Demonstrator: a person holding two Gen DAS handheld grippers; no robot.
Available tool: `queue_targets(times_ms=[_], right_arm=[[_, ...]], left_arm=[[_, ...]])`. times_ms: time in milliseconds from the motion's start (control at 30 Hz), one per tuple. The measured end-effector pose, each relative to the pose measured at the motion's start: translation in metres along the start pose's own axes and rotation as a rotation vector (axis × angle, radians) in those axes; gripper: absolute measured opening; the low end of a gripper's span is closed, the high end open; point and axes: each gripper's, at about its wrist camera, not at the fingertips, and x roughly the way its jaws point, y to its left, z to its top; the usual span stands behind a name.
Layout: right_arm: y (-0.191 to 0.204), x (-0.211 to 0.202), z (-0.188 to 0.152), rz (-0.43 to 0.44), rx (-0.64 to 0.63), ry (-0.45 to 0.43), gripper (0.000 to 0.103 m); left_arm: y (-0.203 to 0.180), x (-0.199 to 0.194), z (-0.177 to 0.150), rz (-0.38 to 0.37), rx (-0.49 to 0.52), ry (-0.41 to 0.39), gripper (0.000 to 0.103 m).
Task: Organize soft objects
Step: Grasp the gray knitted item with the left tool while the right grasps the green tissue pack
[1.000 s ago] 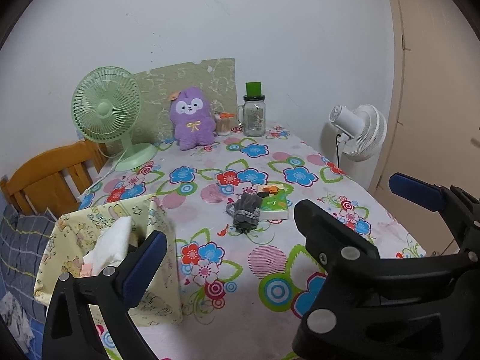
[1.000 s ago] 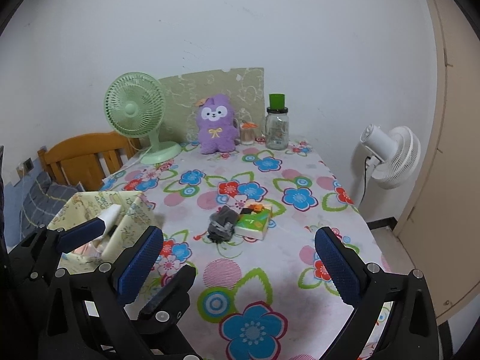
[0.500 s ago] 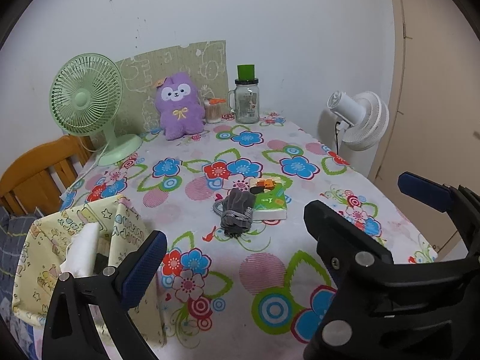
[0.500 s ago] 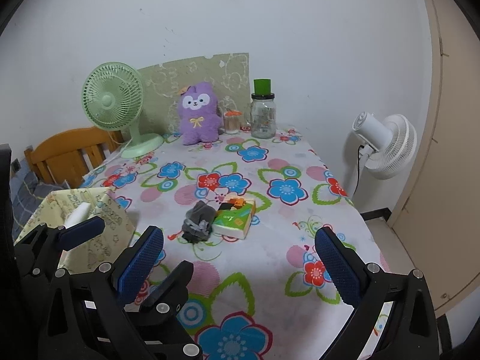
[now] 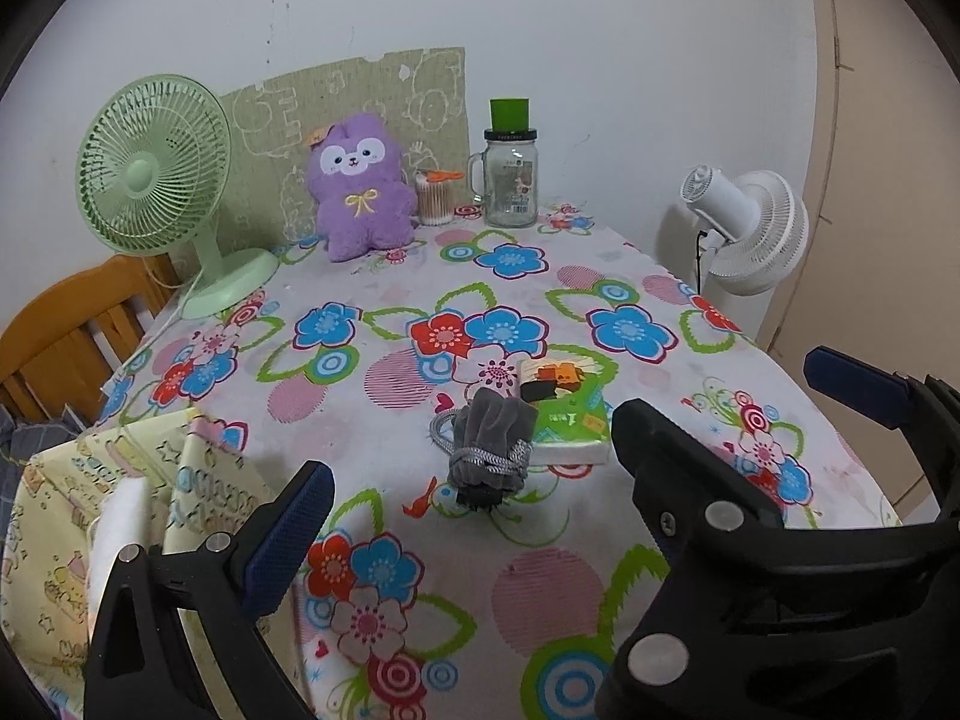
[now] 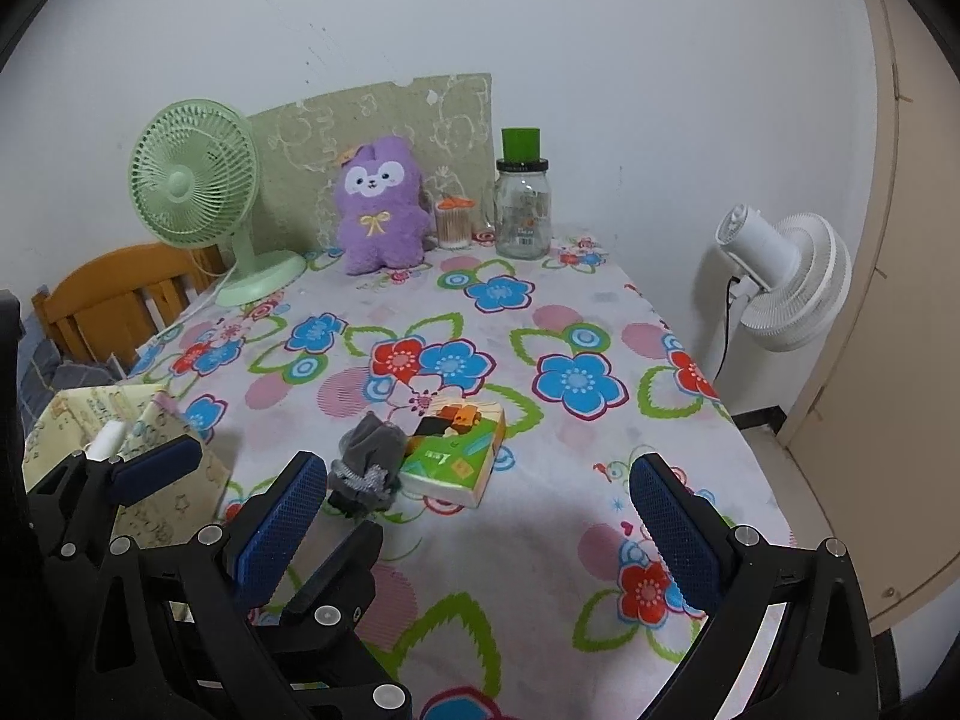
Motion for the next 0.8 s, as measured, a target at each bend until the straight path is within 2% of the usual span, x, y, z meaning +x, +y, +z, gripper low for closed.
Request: queue_targets(times_ms=[333,467,733,800], right_arm=[[-0.004,0.040,0.004,-0.012,0.006,0.057,0.102],[-0.003,0.055,0.003,-0.015,-0.003,0.083,0.102],[-0.007,0.082,0.001,-0.010,0.000,0.131,0.102],[-0.007,0.090,0.001,0.000,-0.009,0.151,0.102]], left_arm=[[0.007,0.038,0.005,0.024,-0.027,0.062,0.102],[0.009,0.053,0.003,0.036,-0.021,0.096,0.096],[0.012,0.078,0.001,0.058,-0.028,0.144,0.093],[0.014,0.086,0.000,0.047,-0.036,0.160,0.085]])
